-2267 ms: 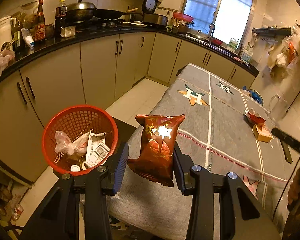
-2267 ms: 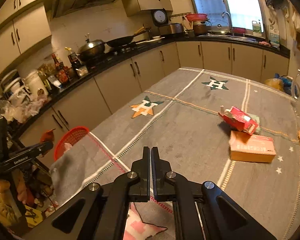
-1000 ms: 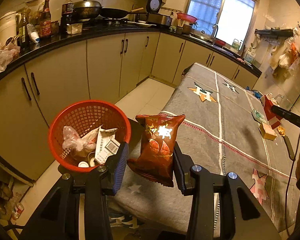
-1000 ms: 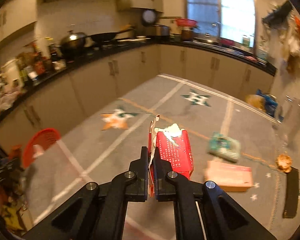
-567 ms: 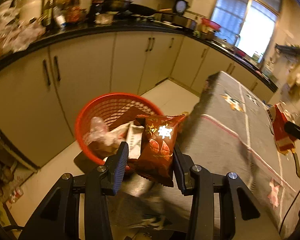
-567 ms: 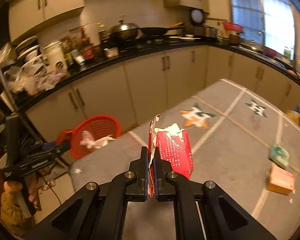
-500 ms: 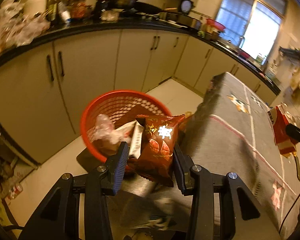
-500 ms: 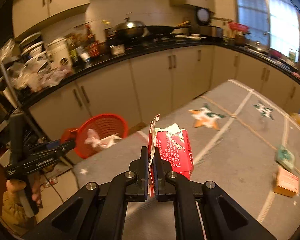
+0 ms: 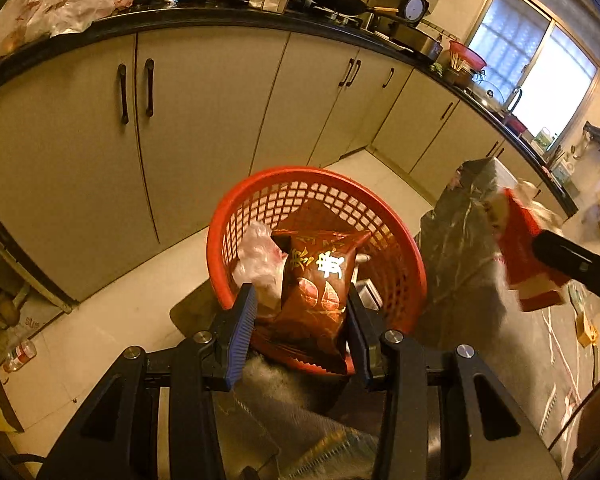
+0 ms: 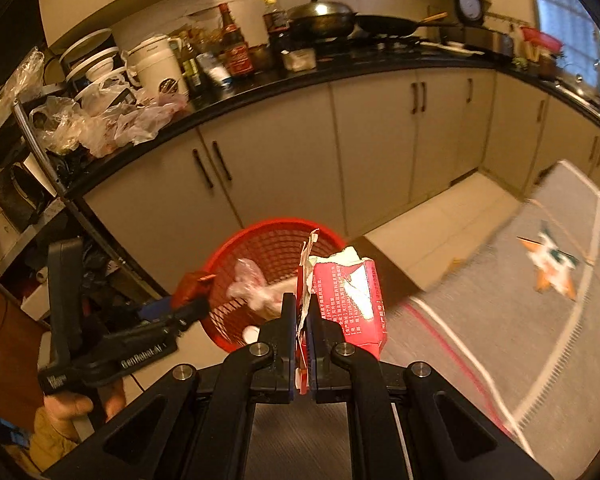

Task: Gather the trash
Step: 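Carry the snack bag and red packet to the wastebasket and open both tools, then withdraw both open tools from the wastebasket toward the table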

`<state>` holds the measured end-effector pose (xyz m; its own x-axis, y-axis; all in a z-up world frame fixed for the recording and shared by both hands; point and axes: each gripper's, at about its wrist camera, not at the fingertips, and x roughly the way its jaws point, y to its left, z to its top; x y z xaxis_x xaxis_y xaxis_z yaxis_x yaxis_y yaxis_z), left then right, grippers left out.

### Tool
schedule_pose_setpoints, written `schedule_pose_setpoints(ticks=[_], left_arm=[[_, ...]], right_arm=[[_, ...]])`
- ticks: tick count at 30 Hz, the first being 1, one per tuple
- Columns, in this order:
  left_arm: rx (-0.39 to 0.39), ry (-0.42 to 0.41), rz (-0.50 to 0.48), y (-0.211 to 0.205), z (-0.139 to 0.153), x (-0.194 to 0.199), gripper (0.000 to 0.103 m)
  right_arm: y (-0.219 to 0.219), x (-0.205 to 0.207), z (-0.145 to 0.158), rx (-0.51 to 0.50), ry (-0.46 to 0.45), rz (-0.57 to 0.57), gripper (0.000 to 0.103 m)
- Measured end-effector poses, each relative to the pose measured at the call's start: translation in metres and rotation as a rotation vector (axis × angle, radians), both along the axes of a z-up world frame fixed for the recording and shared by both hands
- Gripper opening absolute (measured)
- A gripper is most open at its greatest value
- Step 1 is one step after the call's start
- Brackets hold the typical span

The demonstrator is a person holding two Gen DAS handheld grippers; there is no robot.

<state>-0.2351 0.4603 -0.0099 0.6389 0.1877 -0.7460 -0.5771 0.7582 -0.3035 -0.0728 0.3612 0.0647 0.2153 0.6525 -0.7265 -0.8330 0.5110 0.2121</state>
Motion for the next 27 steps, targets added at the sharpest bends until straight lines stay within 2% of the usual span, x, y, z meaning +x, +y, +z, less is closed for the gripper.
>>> schedule_pose_setpoints(ticks=[7, 11, 13, 16, 23, 27], left_arm=[[-0.015, -0.026, 0.0, 0.022, 0.0, 0.014, 0.042], [-0.019, -0.036, -0.02, 0.025, -0.001, 0.017, 0.048], [-0.018, -0.033, -0.024, 0.024, -0.002, 0.016, 0.055], [-0.022, -0.025, -0.023, 0.023, -0.003, 0.016, 0.059], [-0.024, -0.009, 0.012, 0.022, -0.004, 0.004, 0.067], [-0.022, 0.004, 0.03, 0.021, -0.003, -0.003, 0.069]], right_arm=[[0.052, 0.018, -0.02, 0.007, 0.055, 0.01, 0.007], [0.06, 0.03, -0.03, 0.011, 0.09, -0.009, 0.012], [0.058, 0.033, -0.032, 0.01, 0.084, -0.027, 0.028], [0.048, 0.041, -0.033, 0.027, 0.097, -0.066, 0.039], [0.01, 0.053, -0.032, 0.052, 0.137, -0.148, 0.044], [-0.01, 0.045, -0.027, 0.066, 0.121, -0.174, 0.053]])
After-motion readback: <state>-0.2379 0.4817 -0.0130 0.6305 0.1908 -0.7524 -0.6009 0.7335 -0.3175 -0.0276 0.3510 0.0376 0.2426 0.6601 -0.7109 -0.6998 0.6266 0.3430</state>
